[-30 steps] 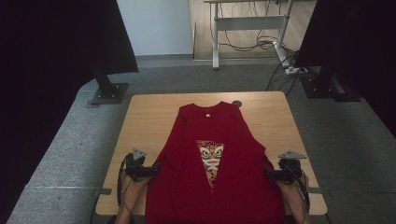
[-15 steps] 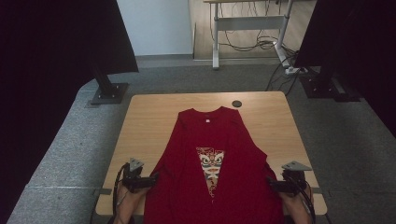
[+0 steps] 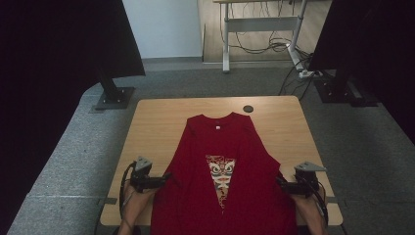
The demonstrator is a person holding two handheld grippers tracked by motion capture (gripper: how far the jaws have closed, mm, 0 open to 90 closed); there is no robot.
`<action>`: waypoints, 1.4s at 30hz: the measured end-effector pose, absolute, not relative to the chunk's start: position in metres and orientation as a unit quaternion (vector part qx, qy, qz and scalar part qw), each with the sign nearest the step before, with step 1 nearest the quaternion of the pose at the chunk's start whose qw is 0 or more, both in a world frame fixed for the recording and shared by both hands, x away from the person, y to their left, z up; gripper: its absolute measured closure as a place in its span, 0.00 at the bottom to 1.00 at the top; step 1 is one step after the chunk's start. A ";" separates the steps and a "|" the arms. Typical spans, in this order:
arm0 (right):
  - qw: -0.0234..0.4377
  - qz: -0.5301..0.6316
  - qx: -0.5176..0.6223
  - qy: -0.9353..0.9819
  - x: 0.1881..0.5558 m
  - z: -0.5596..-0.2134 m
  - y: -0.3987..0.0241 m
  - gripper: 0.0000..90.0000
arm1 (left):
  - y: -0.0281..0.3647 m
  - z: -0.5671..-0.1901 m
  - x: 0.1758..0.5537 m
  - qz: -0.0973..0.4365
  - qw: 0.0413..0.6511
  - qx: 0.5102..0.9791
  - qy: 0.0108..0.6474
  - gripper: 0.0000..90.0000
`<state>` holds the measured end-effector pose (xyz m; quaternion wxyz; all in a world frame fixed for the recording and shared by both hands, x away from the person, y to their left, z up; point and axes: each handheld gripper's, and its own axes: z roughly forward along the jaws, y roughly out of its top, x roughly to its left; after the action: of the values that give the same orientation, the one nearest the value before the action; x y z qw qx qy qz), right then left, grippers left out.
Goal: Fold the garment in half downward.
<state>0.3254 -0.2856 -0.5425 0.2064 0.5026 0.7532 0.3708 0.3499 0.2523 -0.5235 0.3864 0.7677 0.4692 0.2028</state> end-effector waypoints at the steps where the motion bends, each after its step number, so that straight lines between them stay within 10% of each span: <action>1: 0.206 0.371 0.503 0.753 0.325 -0.542 -0.286 0.09 | 0.237 -0.526 0.367 0.192 0.384 0.773 0.467 0.12; 13: 0.206 0.344 0.502 0.766 0.358 -0.560 -0.271 0.09 | 0.222 -0.553 0.377 0.202 0.342 0.788 0.470 0.13; 29: 0.203 0.346 0.495 0.771 0.302 -0.560 -0.274 0.10 | 0.232 -0.554 0.327 0.192 0.353 0.799 0.447 0.13; 42: 0.204 0.361 0.476 0.776 0.359 -0.551 -0.253 0.07 | 0.220 -0.548 0.391 0.192 0.343 0.792 0.467 0.14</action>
<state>0.3594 -0.2530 -0.5513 0.2041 0.4760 0.7757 0.3607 0.3911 0.2196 -0.5479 0.3426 0.7923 0.4670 0.1920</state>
